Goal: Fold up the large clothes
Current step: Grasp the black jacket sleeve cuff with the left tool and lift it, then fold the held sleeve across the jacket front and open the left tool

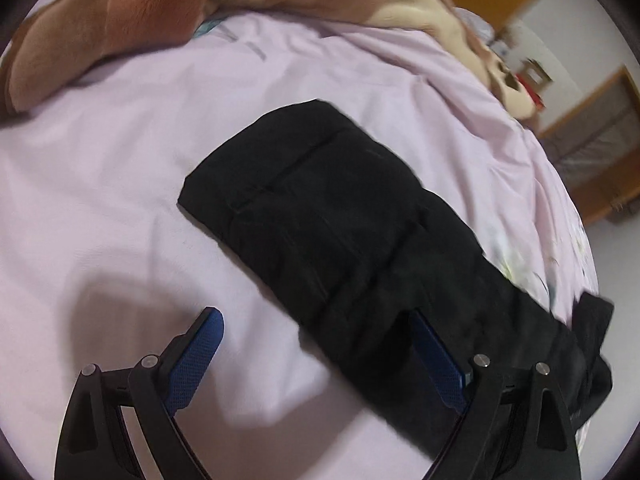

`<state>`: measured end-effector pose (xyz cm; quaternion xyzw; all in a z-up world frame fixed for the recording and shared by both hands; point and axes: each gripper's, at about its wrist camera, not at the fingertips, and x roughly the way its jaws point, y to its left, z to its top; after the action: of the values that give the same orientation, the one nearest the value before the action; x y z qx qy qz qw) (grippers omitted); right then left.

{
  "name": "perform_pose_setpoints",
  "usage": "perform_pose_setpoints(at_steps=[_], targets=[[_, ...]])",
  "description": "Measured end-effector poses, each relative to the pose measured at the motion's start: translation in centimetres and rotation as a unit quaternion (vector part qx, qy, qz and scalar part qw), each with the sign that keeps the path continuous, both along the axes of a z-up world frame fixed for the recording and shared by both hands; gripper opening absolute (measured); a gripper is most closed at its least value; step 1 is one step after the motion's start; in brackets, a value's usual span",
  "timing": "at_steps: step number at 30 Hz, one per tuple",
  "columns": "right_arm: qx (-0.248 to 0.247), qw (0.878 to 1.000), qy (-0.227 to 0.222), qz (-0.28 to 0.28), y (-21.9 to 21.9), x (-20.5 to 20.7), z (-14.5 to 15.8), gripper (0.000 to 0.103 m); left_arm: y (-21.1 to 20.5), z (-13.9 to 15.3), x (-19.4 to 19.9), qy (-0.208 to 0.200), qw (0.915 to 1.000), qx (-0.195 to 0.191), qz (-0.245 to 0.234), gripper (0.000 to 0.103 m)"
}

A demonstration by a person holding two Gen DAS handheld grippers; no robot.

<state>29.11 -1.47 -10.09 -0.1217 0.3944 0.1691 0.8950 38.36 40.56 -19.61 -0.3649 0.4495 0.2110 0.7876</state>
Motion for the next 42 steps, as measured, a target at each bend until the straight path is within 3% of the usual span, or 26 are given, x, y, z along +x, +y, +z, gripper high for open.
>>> perform_pose_setpoints(at_steps=[4, 10, 11, 13, 14, 16, 18, 24, 29, 36, 42], targets=[[-0.004, 1.0, 0.007, 0.004, 0.6, 0.7, -0.9, 0.08, 0.4, -0.8, 1.0, -0.007, 0.9996, 0.011, 0.027, 0.094], [-0.005, 1.0, 0.008, 0.005, 0.8, 1.2, -1.5, 0.08, 0.5, -1.5, 1.6, 0.002, 0.9993, -0.009, 0.035, 0.093], [-0.005, 1.0, 0.009, 0.004, 0.8, 1.2, -1.5, 0.08, 0.4, -1.5, 1.6, -0.001, 0.9993, -0.011, 0.035, 0.089], [-0.009, 1.0, 0.011, 0.002, 0.9, 1.4, -1.7, 0.08, 0.3, -1.2, 1.7, -0.01, 0.9992, -0.02, 0.033, 0.054], [-0.01, 1.0, 0.013, 0.002, 0.9, 1.4, -1.8, 0.08, 0.2, -0.9, 1.9, -0.011, 0.9993, -0.016, 0.032, 0.05], [-0.01, 1.0, 0.017, -0.001, 0.8, 1.6, -1.8, 0.08, -0.2, -0.2, 2.4, -0.016, 0.9996, -0.006, 0.024, 0.021], [-0.008, 1.0, 0.017, -0.004, 0.7, 1.6, -1.7, 0.08, -0.6, 0.5, 2.6, -0.02, 0.9995, 0.002, 0.023, 0.014], [0.001, 1.0, 0.009, -0.016, 0.1, 1.9, -0.5, 0.08, -2.4, 4.0, 2.4, -0.058, 0.996, 0.068, 0.0, 0.011], [0.015, 1.0, -0.004, -0.025, -0.3, 1.8, 1.0, 0.08, -6.4, 9.2, 1.9, -0.116, 0.9792, 0.155, -0.06, 0.011], [0.035, 0.998, -0.02, -0.048, -2.1, 1.5, 3.0, 0.08, -12.8, 14.5, 2.2, -0.178, 0.9585, 0.183, -0.127, 0.011], [0.053, 0.995, -0.031, -0.08, -5.2, 1.6, 4.7, 0.08, -20.8, 18.0, 2.3, -0.224, 0.9276, 0.22, -0.203, 0.011]])
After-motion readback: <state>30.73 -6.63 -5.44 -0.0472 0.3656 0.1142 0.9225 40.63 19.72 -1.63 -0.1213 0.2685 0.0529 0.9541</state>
